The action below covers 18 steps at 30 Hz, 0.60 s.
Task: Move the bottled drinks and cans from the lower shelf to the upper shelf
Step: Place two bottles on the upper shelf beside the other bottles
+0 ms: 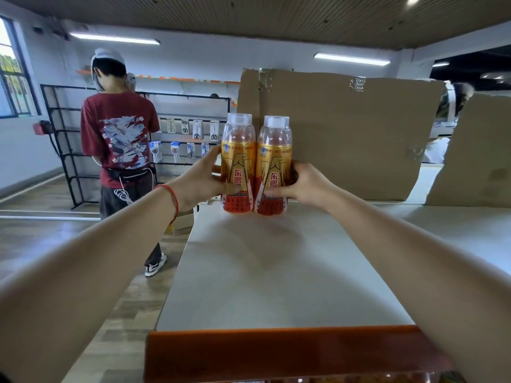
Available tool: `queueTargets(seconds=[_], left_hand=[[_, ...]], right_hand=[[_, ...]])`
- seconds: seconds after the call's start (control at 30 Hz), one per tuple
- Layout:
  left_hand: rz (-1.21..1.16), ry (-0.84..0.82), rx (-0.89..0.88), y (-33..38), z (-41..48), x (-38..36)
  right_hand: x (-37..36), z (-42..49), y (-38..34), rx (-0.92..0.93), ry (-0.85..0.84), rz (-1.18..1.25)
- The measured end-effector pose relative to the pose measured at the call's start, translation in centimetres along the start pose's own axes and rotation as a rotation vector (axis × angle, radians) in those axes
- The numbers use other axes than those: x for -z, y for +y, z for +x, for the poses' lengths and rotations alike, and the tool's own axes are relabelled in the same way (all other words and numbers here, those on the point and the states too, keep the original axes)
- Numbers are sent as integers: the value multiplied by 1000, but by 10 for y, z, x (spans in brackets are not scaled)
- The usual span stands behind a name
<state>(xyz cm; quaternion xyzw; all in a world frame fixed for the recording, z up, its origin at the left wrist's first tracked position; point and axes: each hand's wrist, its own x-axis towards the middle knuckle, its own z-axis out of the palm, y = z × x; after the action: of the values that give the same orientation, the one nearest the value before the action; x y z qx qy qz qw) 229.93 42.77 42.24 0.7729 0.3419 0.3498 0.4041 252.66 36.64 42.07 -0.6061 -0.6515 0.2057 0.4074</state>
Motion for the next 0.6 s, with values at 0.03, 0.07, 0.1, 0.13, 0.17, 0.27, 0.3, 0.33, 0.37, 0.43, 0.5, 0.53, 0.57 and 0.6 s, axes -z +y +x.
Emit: queueTargets(seconds=[0.03, 0.07, 0.1, 0.13, 0.17, 0.27, 0.3, 0.33, 0.37, 0.43, 0.5, 0.53, 0.57, 0.6], left_hand=[[10, 3, 5, 1, 1, 1], [21, 7, 6, 1, 1, 1], [31, 10, 6, 1, 2, 1], [36, 12, 8, 1, 1, 1], [37, 12, 11, 1, 1, 1], [43, 7, 16, 2, 0, 0], [44, 3, 17, 3, 0, 0], [45, -2, 19, 3, 0, 0], [46, -8, 17, 4, 0, 0], [39, -5, 13, 4, -1, -1], [23, 24, 21, 1, -2, -1], [10, 37, 28, -2, -2, -1], [1, 42, 35, -4, -1, 1], [-2, 37, 39, -6, -3, 1]], right_hand=[[0, 0, 0, 0, -1, 5], [-1, 0, 1, 0, 1, 6], [-1, 1, 2, 1, 5, 7], [-2, 1, 2, 3, 9, 7], [-2, 1, 2, 4, 13, 7], [-2, 1, 3, -3, 23, 12], [-3, 1, 4, -3, 25, 15], [-3, 0, 4, -3, 25, 17], [-3, 0, 3, -5, 23, 14], [-3, -2, -1, -9, 17, 7], [-2, -6, -5, -20, 11, 5], [0, -8, -6, -31, 11, -1], [2, -11, -8, -45, 12, -14], [3, -15, -9, -56, 13, -26]])
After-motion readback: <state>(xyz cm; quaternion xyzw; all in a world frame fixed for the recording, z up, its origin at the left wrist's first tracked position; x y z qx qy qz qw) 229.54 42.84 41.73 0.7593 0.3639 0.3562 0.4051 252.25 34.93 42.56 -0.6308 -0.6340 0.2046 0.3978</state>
